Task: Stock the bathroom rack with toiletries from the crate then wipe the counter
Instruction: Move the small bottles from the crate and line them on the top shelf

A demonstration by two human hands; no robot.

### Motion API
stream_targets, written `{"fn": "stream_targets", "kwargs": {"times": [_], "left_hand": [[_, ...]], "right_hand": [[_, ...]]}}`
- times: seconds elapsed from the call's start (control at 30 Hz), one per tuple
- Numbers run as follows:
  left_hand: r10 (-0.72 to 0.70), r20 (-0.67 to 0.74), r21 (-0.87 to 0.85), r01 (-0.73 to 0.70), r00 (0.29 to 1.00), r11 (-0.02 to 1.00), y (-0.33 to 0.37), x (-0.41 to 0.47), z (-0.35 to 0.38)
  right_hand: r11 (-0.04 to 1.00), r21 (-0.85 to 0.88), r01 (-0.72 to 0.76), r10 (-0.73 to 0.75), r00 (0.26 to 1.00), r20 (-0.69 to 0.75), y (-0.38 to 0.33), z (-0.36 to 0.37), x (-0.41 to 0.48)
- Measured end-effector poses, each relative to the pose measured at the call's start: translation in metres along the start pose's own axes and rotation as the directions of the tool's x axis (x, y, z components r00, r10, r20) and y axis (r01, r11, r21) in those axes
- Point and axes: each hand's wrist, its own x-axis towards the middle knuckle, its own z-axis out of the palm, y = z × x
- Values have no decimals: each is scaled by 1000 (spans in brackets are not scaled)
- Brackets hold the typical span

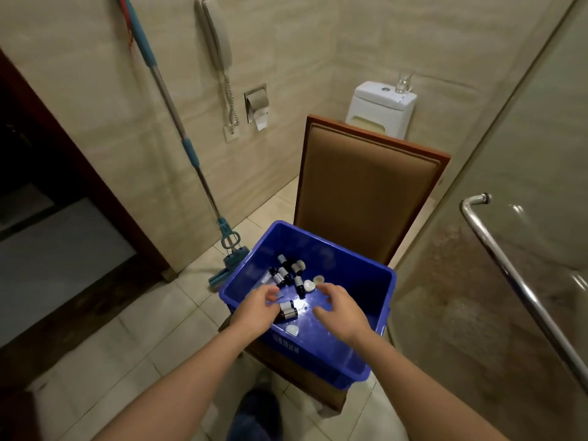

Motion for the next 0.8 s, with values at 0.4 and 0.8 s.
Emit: {"fn": "stream_targets", "kwargs": {"times": [0.4,0.8], "left_hand": [[-128,272,138,93,954,986,-52,144,-27],[-296,404,265,199,866,944,-95,213,5]], "right_hand": [[949,81,-305,301,952,56,-7,52,115],[795,291,-532,495,847,194,26,114,187]]}}
